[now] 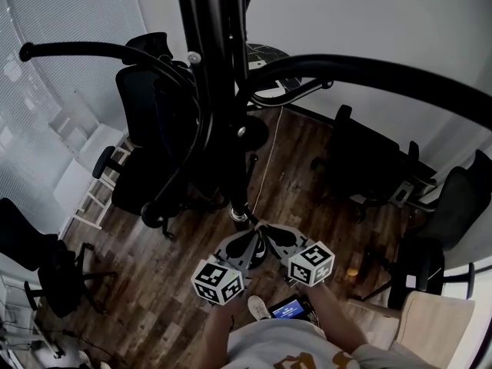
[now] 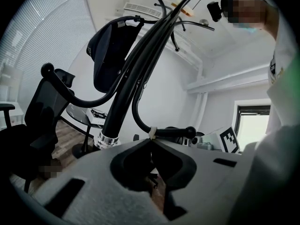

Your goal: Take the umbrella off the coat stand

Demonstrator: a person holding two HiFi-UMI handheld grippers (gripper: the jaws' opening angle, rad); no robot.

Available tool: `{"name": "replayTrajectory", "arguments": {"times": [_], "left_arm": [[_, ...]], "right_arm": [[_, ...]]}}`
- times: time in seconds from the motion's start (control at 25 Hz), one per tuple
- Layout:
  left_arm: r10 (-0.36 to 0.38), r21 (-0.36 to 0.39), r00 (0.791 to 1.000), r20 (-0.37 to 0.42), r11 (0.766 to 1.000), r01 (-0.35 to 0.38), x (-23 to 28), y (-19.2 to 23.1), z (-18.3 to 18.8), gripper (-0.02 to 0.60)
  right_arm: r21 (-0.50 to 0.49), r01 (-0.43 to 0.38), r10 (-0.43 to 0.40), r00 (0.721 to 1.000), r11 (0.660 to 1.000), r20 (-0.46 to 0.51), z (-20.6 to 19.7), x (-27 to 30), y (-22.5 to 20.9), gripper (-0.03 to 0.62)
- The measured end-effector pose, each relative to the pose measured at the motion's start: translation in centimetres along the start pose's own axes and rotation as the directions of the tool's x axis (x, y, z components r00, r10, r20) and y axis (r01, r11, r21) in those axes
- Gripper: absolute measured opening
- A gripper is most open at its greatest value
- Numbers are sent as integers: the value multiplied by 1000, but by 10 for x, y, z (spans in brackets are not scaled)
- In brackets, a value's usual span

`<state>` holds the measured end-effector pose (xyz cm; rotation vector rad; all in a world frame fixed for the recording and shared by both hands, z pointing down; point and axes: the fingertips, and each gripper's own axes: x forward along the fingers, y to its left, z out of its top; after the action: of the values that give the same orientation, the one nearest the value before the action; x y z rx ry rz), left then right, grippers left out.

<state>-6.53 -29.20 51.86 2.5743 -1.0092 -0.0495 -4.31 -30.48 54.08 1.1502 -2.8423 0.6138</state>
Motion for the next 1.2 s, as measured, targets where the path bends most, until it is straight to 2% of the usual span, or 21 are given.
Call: {"name": "replayTrajectory", "arguments": {"times": [0.52,1.2], "left_arm": [[-12,13,1000,8,1000,12,-2,-17,6,23],[-30,11,999,15,1000,29,-5,-42,6,23]], "right_arm": [[37,13,-14,999,999,42,9,-18,1,20],[33,38,-40,996,999,76,13,-44,5,20]]}}
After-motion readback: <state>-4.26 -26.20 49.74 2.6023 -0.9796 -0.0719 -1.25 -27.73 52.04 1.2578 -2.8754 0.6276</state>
